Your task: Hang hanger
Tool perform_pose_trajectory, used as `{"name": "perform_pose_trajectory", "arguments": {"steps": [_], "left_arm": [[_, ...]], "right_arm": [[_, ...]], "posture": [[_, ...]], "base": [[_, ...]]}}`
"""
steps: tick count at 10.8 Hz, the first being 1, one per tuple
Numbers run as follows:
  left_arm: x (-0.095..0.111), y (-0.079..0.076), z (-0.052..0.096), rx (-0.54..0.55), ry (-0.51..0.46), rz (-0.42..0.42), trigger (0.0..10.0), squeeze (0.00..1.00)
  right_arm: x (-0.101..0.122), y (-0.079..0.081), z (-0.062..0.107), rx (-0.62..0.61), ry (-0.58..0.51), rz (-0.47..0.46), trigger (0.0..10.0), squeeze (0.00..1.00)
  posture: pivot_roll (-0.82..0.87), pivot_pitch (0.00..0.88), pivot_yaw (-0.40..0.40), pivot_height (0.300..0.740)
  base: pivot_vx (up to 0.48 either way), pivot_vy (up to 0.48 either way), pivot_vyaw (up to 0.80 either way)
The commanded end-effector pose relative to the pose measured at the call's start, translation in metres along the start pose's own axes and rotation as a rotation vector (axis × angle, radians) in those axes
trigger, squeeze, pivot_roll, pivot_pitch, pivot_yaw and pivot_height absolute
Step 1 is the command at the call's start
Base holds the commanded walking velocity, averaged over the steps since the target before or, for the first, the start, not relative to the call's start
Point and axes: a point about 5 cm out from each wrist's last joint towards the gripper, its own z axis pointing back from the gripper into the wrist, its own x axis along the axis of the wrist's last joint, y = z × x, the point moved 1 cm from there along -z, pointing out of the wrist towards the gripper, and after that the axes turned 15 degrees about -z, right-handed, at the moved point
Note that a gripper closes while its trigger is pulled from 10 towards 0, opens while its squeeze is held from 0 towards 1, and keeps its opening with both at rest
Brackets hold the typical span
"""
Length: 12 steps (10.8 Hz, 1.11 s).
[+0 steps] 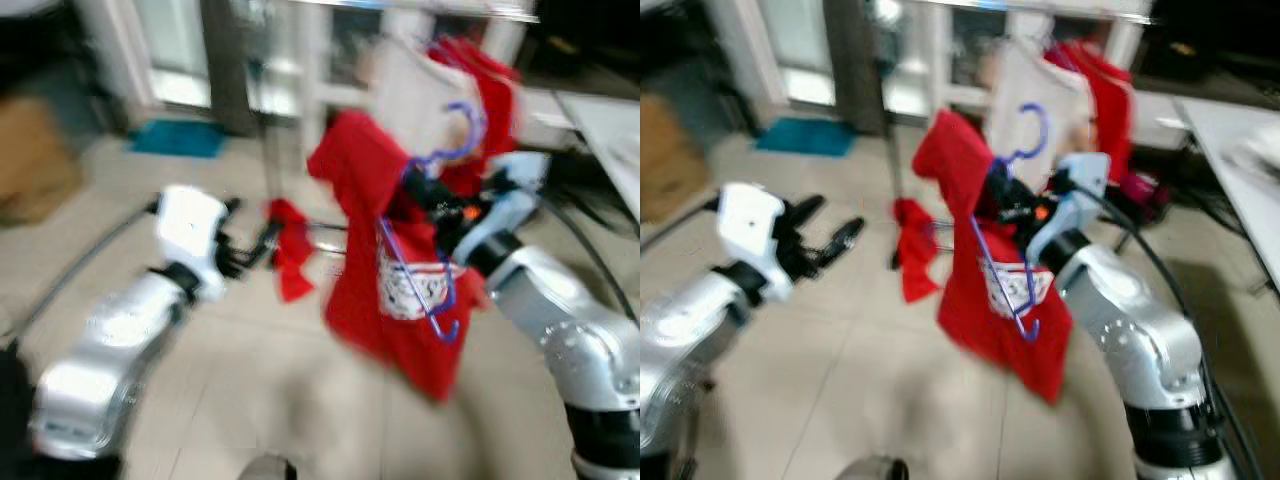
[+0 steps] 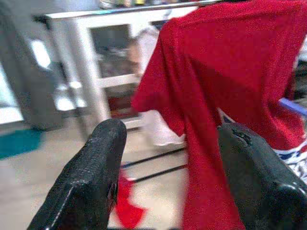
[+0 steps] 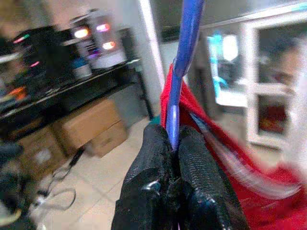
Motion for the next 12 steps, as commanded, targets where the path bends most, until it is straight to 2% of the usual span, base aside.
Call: {"name": "perform_pose_trajectory", "arguments": {"steps": [1, 2, 3, 5, 7, 8, 9, 10, 11, 12], "left_arm": [[0.001, 0.009, 0.0, 0.003, -0.006, -0.015, 10.0, 0.0], [0.002, 0.017, 0.001, 0.006, -0.011, -0.019, 10.0, 1.0], [0.003, 0.015, -0.004, -0.01, -0.011, -0.004, 10.0, 1.0], [0.0, 0.009, -0.011, -0.028, 0.006, -0.031, 10.0, 1.0], [0.006, 0.035, -0.009, -0.087, -0.029, -0.138, 10.0, 0.12], [0.005, 0.058, -0.005, -0.119, -0.014, -0.205, 10.0, 0.0], [0.002, 0.081, 0.002, -0.131, 0.002, -0.234, 10.0, 0.0], [0.002, 0.094, 0.006, -0.129, 0.003, -0.268, 10.0, 0.0], [0.003, 0.098, 0.006, -0.153, -0.015, -0.268, 10.0, 0.0], [0.002, 0.098, 0.006, -0.263, -0.032, -0.273, 10.0, 0.0]], "right_arm": [[0.003, -0.003, 0.001, -0.002, -0.005, 0.032, 10.0, 0.0], [-0.003, -0.008, -0.001, -0.029, 0.039, 0.06, 10.0, 0.0], [-0.015, -0.014, -0.005, -0.06, 0.089, 0.047, 10.0, 0.0], [-0.024, -0.012, -0.005, -0.035, 0.076, 0.014, 10.0, 0.0], [-0.022, -0.012, -0.004, 0.029, 0.064, 0.071, 10.0, 0.0], [-0.017, -0.009, -0.003, 0.1, 0.074, 0.087, 10.0, 0.0], [-0.008, 0.0, 0.001, 0.249, 0.08, 0.065, 10.0, 0.0], [-0.002, 0.008, 0.008, 0.371, 0.079, 0.037, 10.0, 0.0], [0.0, 0.011, 0.012, 0.435, 0.083, 0.026, 10.0, 0.0], [-0.002, 0.015, 0.017, 0.517, 0.121, 0.005, 10.0, 0.0]], "posture": [[-0.01, 0.017, -0.011, 0.74], [-0.01, 0.016, -0.01, 0.74], [-0.01, 0.01, -0.008, 0.74], [-0.02, 0.003, 0.001, 0.74], [-0.02, 0.0, 0.01, 0.74], [-0.01, 0.0, 0.011, 0.74], [-0.01, 0.0, 0.011, 0.74], [-0.01, 0.0, 0.013, 0.74], [-0.01, 0.0, 0.013, 0.74], [0.0, 0.0, 0.015, 0.74]], "base": [[0.0, 0.0, 0.0], [0.0, 0.0, 0.0], [0.0, 0.0, 0.0], [0.0, 0.0, 0.0], [0.0, 0.0, 0.0], [0.0, 0.0, 0.0], [0.0, 0.0, 0.0], [0.0, 0.0, 0.0], [0.0, 0.0, 0.0], [0.0, 0.0, 0.0]]}}
